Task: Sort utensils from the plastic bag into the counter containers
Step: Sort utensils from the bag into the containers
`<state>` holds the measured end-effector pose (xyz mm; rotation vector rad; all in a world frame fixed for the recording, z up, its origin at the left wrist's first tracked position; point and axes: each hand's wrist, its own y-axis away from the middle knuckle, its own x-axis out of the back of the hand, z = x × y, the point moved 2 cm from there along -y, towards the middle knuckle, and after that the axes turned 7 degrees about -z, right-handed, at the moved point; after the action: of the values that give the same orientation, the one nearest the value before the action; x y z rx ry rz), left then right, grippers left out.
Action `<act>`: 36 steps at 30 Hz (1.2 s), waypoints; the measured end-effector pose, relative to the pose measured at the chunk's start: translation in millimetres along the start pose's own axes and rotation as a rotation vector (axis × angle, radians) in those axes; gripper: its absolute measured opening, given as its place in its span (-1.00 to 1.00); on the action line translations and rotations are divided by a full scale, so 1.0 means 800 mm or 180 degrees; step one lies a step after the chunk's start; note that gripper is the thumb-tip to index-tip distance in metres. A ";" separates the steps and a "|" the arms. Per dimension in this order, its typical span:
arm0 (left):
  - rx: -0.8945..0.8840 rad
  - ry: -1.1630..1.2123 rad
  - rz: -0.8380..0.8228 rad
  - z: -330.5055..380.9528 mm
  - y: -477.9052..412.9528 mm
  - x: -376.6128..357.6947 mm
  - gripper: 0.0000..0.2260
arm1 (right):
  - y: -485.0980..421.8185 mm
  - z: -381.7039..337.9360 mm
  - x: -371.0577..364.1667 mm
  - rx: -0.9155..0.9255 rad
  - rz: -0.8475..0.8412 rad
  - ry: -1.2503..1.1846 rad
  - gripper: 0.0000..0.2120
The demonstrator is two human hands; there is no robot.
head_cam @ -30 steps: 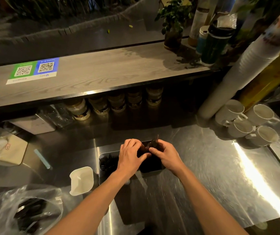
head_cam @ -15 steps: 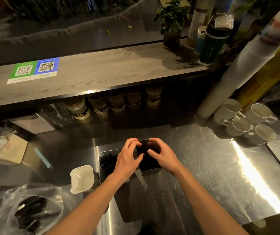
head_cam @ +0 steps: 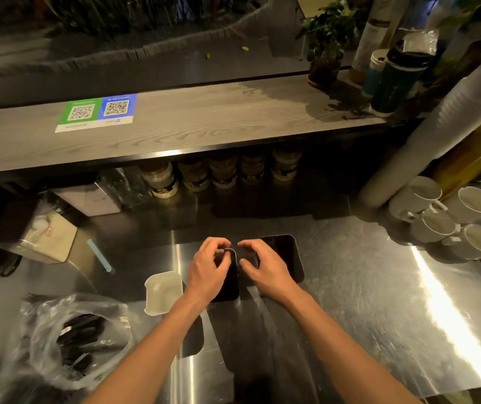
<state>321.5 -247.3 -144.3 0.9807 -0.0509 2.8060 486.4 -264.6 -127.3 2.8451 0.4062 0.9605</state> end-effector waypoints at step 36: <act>0.0574 -0.0121 -0.0084 -0.150 0.094 0.171 -0.93 | -0.043 -0.157 -0.181 0.0173 -0.0462 0.1069 -0.79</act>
<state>129.7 -290.6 -151.9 1.0643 0.2124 2.8062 292.2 -270.8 -118.2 2.6529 0.6693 1.4181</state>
